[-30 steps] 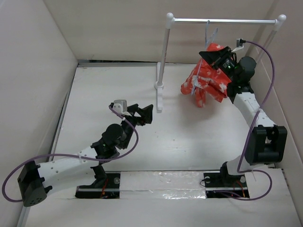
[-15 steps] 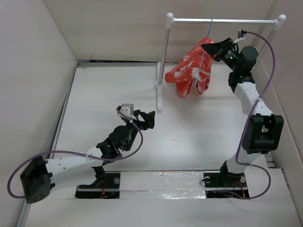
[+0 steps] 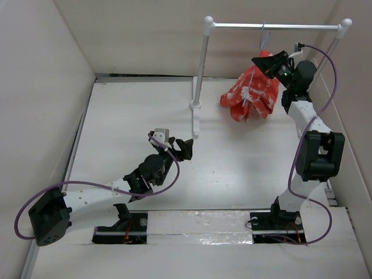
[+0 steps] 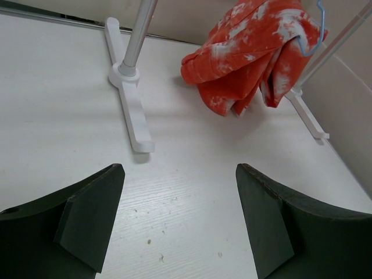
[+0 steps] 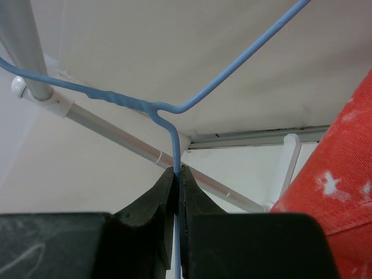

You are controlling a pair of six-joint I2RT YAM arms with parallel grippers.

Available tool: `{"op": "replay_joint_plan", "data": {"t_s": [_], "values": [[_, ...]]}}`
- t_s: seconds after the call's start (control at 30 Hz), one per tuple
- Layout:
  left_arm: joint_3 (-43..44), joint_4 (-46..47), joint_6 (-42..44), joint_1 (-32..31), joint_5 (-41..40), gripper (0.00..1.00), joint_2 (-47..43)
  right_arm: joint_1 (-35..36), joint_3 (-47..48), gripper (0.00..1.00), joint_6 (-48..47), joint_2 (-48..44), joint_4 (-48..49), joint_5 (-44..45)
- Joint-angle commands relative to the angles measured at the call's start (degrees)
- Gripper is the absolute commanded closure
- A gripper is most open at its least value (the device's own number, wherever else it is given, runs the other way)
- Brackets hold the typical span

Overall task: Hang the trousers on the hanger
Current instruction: Place the hanger at the clothesline, then reset both arms

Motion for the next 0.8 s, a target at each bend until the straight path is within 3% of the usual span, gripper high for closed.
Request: {"op": "replay_joint_plan", "data": {"t_s": [0.0,0.07,0.1,0.13,0.2,0.23,0.4,0.57,0.77], "values": [[-0.82,3.93,-0.57,0.31,0.71,0.24,-0.57,-0.93,-2.66,0.70,-0.96,-3.81,9.35,-0.93],[-0.82,4.29,-0.14,0.31,0.80,0.24,-0.57,-1.64,-4.33,0.48,-1.49,-4.43,9.62,-1.45],[-0.74,4.20,0.13,0.31,0.53,0.24,-0.31,-1.64,-4.60,0.33,-1.84,-4.96,9.19,-1.54],[-0.65,3.42,0.30,0.31,-0.77,0.24,-0.13,-2.17,-4.78,0.25,-3.15,-6.10,8.66,-1.63],[-0.39,2.88,0.39,0.31,-1.75,0.23,-0.22,-2.79,-4.87,0.22,-5.35,-7.77,4.56,-1.37],[-0.47,2.79,0.48,0.84,-2.10,0.23,-0.30,-2.79,-4.69,0.00,-8.49,-9.86,2.96,-1.11],[-0.39,2.79,-0.04,1.37,-2.81,0.22,-0.04,-3.31,-6.18,0.00,-16.42,-17.17,-4.08,-0.14],[1.89,0.87,-1.63,1.37,-2.54,0.22,-0.39,-3.31,-18.45,0.00,-20.56,-28.67,-0.76,-0.39],[3.66,-3.27,-4.26,1.37,-4.65,0.20,-4.86,3.97,-35.08,0.00,-28.99,-49.41,-2.32,-2.34]]}}
